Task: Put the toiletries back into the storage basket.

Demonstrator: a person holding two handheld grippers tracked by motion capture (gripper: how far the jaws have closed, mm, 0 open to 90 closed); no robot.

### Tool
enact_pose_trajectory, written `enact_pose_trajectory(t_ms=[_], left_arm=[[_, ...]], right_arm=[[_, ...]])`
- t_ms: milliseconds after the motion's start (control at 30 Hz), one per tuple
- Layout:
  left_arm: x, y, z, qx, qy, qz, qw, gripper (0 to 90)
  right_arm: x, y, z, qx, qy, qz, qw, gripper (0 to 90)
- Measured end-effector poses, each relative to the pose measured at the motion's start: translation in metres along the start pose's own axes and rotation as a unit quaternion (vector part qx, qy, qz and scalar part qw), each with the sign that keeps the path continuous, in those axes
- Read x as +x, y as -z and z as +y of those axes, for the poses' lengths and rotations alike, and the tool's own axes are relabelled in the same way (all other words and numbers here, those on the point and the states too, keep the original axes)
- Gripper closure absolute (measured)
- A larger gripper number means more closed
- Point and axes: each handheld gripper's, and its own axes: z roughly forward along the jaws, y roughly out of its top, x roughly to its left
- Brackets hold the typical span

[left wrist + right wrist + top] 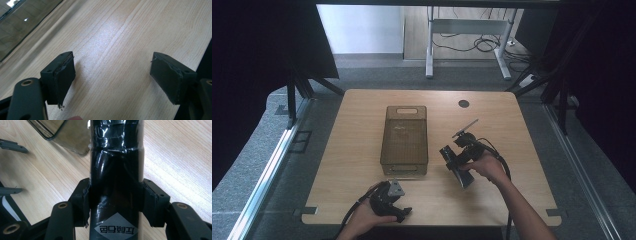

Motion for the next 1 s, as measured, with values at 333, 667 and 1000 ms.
enact_pose_trajectory(t_ms=[333, 667, 1000], left_arm=[[0.0, 0.0, 0.0, 0.0, 0.001, -0.001, 1.0, 20.3], [0.0, 0.0, 0.0, -0.001, 0.0, 0.001, 1.0, 20.3], [0.0, 0.001, 0.0, -0.002, 0.001, 0.0, 1.0, 20.3]], right_arm=[[0.003, 0.006, 0.008, -0.006, -0.002, 0.006, 1.0, 46.2], [0.008, 0.015, 0.019, -0.015, -0.002, 0.012, 0.9998, 46.2], [0.022, 0.023, 0.044, -0.023, 0.002, 0.021, 0.9995, 46.2]])
